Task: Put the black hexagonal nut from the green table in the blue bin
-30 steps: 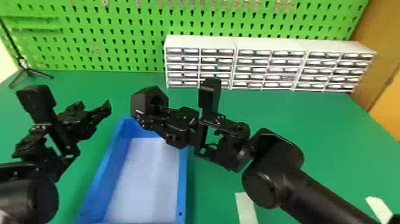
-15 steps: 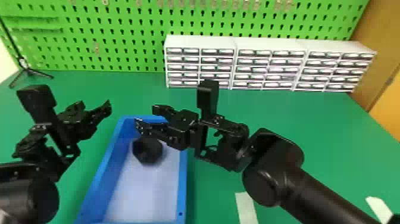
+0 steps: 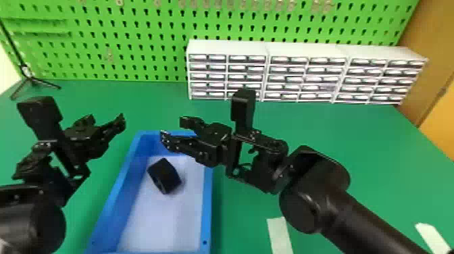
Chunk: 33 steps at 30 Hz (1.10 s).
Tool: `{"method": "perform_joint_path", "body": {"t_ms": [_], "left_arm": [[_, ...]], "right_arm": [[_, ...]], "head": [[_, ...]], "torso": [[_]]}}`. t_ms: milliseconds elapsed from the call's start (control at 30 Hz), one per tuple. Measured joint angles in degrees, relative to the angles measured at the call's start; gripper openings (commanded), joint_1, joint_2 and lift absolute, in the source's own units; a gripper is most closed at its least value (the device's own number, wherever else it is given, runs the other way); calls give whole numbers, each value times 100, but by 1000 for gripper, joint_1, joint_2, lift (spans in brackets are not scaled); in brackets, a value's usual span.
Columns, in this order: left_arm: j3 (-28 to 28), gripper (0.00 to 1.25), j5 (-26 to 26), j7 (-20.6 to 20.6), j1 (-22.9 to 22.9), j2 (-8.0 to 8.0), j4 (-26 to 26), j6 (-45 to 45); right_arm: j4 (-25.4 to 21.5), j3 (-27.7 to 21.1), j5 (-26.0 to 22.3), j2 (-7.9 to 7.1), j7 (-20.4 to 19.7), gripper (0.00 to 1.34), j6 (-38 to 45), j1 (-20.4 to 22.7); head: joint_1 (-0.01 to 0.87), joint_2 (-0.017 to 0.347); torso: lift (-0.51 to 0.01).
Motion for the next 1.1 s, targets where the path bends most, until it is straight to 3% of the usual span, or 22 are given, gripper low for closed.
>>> {"method": "perform_joint_path", "body": {"t_ms": [367, 933, 1100], "left_arm": [[19, 818, 15, 0, 20, 3, -2, 0], [59, 818, 34, 0, 19, 1, -2, 0], [69, 818, 37, 1, -15, 0, -2, -11]], "right_arm": [[-122, -962, 358, 149, 17, 775, 294, 445], [-334, -2572, 955, 609, 17, 784, 515, 1224], [-362, -3050, 1132, 813, 17, 785, 520, 1424]], "head": [[692, 8], [692, 8], [692, 8]], "torso": [[-97], [-97], [-97]]}}
